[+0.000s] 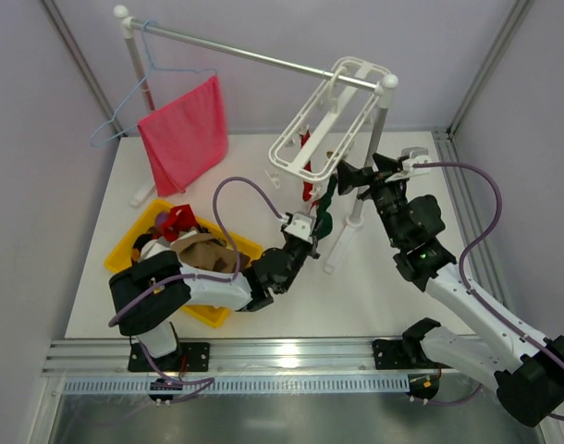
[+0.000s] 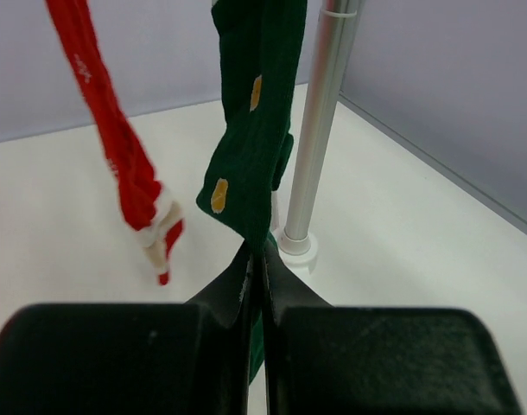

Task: Remove the socks clipped to the hanger

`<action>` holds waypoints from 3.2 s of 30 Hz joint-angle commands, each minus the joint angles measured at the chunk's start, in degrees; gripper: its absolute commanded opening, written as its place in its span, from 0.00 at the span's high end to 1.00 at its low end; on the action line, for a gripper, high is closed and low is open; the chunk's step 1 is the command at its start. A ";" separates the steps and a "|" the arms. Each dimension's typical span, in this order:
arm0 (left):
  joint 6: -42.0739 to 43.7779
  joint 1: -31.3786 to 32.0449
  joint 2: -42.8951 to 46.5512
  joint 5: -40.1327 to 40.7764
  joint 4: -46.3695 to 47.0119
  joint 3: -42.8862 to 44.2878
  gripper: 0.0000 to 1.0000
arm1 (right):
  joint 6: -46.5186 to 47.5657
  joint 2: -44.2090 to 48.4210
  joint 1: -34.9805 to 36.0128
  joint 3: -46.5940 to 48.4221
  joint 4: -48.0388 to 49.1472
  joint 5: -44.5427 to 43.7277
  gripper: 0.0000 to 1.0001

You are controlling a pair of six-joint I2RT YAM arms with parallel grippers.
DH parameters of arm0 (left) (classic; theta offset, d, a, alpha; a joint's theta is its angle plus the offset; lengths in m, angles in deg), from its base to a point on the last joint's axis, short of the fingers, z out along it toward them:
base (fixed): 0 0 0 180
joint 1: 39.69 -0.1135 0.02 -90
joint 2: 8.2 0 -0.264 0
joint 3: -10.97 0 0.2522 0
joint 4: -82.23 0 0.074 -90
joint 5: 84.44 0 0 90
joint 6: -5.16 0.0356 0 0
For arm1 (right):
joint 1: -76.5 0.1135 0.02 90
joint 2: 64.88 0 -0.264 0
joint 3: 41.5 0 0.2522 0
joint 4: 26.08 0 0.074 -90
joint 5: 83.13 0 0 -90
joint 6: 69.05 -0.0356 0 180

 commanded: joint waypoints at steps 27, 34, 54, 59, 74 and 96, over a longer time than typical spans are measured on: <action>0.85 3.68 -2.95 2.83 5.05 4.42 1.00 | 4.47 -2.72 2.96 0.48 8.11 -5.97 0.01; 0.94 4.21 -3.22 2.48 4.88 4.95 1.00 | 3.94 -3.85 3.49 1.53 7.06 -4.74 0.01; 6.13 7.46 -5.15 3.97 6.19 6.71 1.00 | 7.54 -12.11 3.66 6.27 10.75 -7.73 0.18; 6.56 7.63 -5.59 4.68 6.64 6.71 1.00 | 8.07 -12.56 3.66 7.60 10.40 -7.20 0.51; 6.92 7.72 -6.47 7.40 7.25 6.97 1.00 | 7.98 -11.33 3.58 7.42 10.31 -7.37 0.68; 7.09 7.72 -7.35 7.67 7.60 7.24 1.00 | 20.90 -13.87 9.72 6.01 18.57 -20.82 0.19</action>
